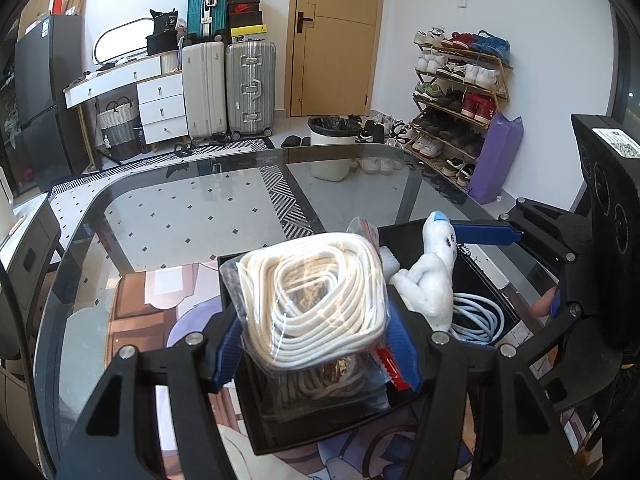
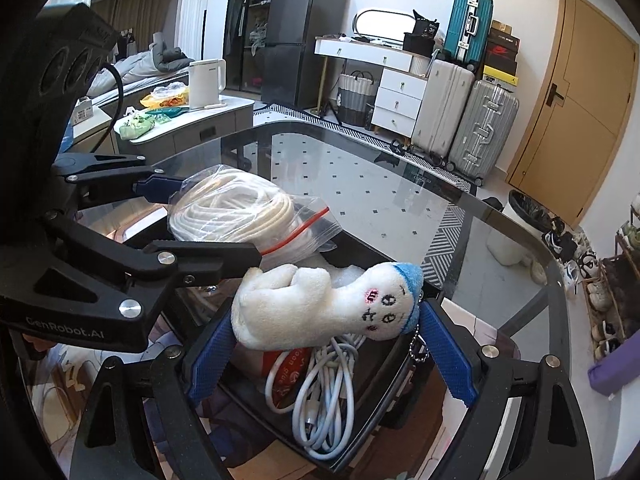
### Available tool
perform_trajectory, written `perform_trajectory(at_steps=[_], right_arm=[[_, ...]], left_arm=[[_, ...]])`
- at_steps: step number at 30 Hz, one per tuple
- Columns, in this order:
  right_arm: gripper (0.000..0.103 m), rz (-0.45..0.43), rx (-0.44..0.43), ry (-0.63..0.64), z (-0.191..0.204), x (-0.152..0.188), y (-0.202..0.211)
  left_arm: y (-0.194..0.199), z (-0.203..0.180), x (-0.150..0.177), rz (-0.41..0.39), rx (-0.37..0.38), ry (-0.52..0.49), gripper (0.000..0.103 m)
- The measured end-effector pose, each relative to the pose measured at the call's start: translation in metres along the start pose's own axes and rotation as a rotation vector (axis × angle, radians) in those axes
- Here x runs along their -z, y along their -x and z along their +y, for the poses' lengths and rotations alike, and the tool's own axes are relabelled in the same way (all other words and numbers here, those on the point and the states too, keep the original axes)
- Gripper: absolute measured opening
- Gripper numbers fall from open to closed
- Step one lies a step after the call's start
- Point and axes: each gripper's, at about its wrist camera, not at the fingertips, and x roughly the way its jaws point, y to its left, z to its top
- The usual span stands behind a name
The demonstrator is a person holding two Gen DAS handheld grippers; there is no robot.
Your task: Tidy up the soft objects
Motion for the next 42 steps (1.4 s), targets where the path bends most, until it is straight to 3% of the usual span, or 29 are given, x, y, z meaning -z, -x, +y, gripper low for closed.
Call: perform_trajectory(at_steps=[5, 21, 25, 29, 31, 37, 42], right_arm=[[0.09, 0.005, 0.002, 0.014, 0.001, 0.0, -0.003], [0.102, -0.039, 0.078, -0.09, -0.016, 0.028, 0.038], [0.102, -0.067, 0.07, -0.149, -0.016, 0.039, 0.052], [0.102, -0.107, 0.068, -0.197, -0.013, 0.048, 0.065], [0.102, -0.125, 0.053, -0.228, -0.01, 0.052, 0.07], [0.102, -0.176, 0.038, -0.274, 0.003, 0.056, 0.079], [0.102, -0.226, 0.042, -0.285, 0.012, 0.062, 0.09]], left_arm=[[-0.005, -0.008, 0.002, 0.0, -0.037, -0.042, 0.063], [-0.005, -0.005, 0.006, 0.011, -0.009, -0.003, 0.066], [0.007, -0.008, 0.008, -0.019, -0.01, -0.012, 0.074], [0.026, -0.01, 0.015, -0.072, -0.008, -0.007, 0.097], [0.038, -0.011, 0.019, -0.105, -0.014, 0.007, 0.103], [0.064, -0.008, 0.037, -0.193, -0.042, 0.044, 0.103], [0.071, -0.007, 0.053, -0.21, -0.081, 0.049, 0.103]])
